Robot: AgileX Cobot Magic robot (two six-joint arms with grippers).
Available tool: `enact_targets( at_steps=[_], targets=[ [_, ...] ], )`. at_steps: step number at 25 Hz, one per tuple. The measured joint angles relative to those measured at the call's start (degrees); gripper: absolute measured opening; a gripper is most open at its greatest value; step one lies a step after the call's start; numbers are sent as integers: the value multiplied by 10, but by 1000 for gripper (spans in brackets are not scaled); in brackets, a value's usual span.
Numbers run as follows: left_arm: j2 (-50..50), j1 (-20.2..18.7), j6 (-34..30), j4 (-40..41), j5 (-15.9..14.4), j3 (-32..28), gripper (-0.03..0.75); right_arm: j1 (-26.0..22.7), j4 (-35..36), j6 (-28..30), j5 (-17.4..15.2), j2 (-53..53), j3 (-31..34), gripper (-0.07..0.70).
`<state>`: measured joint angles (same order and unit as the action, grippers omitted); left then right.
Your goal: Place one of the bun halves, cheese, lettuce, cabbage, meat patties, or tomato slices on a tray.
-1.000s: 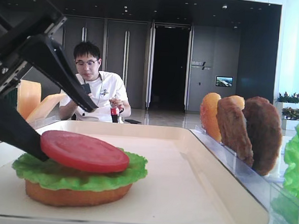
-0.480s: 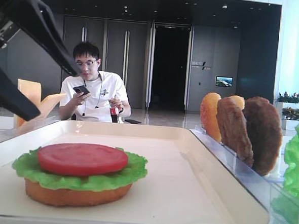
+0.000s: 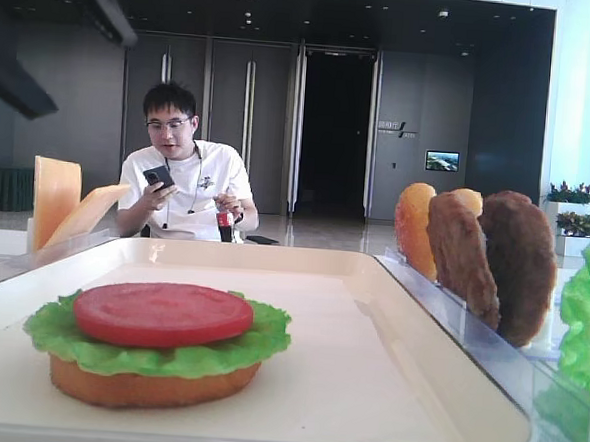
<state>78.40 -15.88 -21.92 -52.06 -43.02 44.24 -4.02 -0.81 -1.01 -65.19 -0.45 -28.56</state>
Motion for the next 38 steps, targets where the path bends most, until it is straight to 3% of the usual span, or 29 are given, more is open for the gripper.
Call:
enact_targets(
  at_steps=[11, 16, 22, 31, 38],
  targets=[
    [-36, 0, 9, 58, -24, 71, 484, 0, 0, 0, 0, 0, 0, 538],
    [-37, 0, 71, 152, -25, 106, 484, 0, 0, 0, 0, 0, 0, 538],
    [-37, 0, 166, 318, -32, 129, 484, 0, 0, 0, 0, 0, 0, 538],
    [-31, 0, 228, 462, -93, 131, 527, 0, 0, 0, 0, 0, 0, 538],
    [-31, 0, 322, 581, -157, 131, 546, 0, 0, 0, 0, 0, 0, 538]
  ],
)
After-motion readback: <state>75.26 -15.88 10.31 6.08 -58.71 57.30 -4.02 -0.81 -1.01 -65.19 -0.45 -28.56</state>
